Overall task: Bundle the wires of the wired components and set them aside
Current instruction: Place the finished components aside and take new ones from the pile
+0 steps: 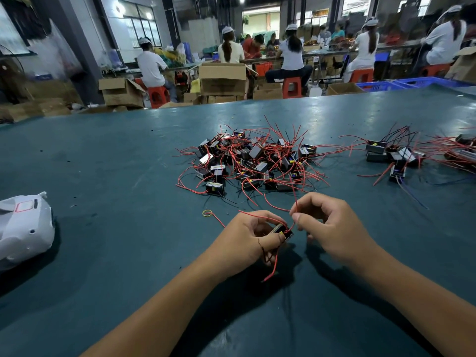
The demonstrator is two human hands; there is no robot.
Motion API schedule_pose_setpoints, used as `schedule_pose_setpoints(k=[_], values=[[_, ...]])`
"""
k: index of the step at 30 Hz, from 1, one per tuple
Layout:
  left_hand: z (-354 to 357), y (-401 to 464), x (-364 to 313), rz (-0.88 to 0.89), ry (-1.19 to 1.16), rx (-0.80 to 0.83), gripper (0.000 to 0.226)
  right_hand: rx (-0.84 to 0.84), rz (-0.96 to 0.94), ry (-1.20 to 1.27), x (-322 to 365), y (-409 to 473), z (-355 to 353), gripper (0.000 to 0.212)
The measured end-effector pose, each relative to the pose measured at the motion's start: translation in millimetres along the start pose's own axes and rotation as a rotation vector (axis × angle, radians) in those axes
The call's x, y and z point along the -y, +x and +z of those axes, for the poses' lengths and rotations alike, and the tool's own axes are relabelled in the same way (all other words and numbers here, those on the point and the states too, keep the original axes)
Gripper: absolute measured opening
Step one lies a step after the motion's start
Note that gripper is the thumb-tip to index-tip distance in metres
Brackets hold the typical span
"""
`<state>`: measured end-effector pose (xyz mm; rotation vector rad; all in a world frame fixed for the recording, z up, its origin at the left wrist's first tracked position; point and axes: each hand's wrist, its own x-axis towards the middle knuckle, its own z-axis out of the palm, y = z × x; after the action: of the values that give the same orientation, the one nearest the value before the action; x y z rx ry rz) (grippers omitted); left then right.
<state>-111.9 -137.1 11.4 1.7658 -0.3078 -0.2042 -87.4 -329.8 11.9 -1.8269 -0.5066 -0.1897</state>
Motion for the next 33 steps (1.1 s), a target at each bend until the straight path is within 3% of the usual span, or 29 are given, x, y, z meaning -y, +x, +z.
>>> schedule_pose_setpoints(k=[6,9,15,24,33], values=[[-2.6,0.7,2.0,0.046,0.060,-0.068,0.011,0.006,-0.021,0.076,1.6,-2.3,4.7,0.022],[-3.6,1.6,2.5,0.048,0.061,-0.076,0.010,-0.042,-0.116,-0.093,2.7,-3.4,4.5,0.018],[-2.2,3.8,6.1,0.030,0.018,-0.075,0.008,0.074,-0.333,-0.450,8.7,-8.6,9.0,0.015],[-0.1,3.8,4.3,-0.011,0.003,-0.069,0.005,0.063,-0.316,-0.410,10.3,-8.6,6.0,0.002],[2.0,2.0,-4.5,-0.120,-0.184,-0.067,0.011,-0.182,-0.136,-0.199,6.7,-6.0,4.5,0.012]])
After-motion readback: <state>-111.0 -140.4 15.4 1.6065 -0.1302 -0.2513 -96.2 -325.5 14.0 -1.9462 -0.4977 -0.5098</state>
